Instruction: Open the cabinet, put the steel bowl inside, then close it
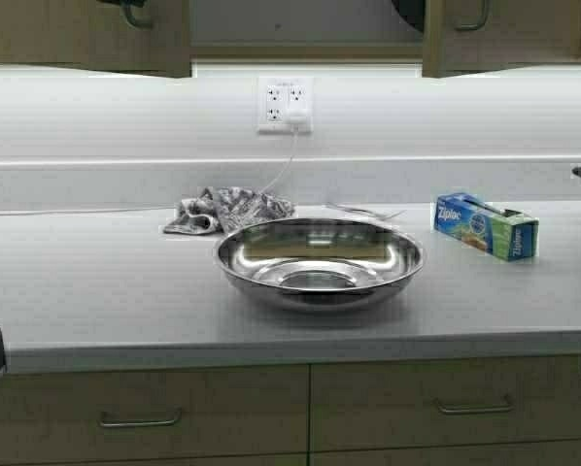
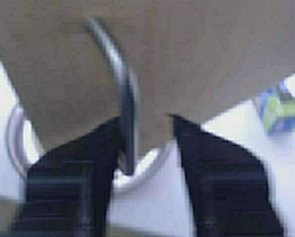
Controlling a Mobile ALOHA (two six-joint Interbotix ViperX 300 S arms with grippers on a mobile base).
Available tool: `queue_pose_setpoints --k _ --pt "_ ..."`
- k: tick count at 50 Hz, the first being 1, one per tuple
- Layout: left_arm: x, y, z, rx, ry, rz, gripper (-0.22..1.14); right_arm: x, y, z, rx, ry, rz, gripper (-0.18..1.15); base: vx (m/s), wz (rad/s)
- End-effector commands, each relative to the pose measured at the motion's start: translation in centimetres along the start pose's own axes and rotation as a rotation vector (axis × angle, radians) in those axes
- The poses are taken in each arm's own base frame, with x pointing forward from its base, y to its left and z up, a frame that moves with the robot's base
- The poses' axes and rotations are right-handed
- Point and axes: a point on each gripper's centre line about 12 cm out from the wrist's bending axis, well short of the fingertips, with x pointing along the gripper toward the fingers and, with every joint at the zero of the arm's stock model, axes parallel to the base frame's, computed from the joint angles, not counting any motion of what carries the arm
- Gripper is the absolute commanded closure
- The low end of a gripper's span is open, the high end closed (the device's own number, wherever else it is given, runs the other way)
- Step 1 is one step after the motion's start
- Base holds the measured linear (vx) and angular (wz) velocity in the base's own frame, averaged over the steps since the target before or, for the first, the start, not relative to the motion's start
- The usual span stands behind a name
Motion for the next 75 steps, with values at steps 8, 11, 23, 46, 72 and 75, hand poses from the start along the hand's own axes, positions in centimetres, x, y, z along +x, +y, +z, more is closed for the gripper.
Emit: queue_pose_setpoints --k 8,11,23,46,72,75 --pt "-3.9 0.6 -0.9 0.026 0.076 0.007 0.12 -4.1 -1.1 -0.4 -0.029 0.100 0.002 0.01 -0.07 0.04" --pt "-4.9 0.5 -0.9 0.045 0.091 0.003 0.24 -4.9 -0.8 -0.5 -0.034 0.107 0.012 0.02 -0.06 0.05" --pt "-7.4 -2.8 -0.5 0.049 0.032 -0.148 1.02 -5.9 3.9 -0.5 -0.034 0.128 0.226 0.62 -0.08 0.04" --pt "-0.5 -8.9 2.0 0.026 -0.133 -0.282 0.89 0.3 9.1 1.3 -0.088 -0.050 0.267 0.91 -0.07 0.02" --pt "3.8 -0.4 1.3 -0.067 -0.139 0.023 0.89 4.9 1.1 1.4 -0.025 0.014 0.021 0.91 -0.03 0.03" --pt "3.3 0.3 0.9 -0.072 -0.137 0.043 0.89 4.4 0.4 0.8 -0.015 0.019 -0.001 0.91 0.00 0.00"
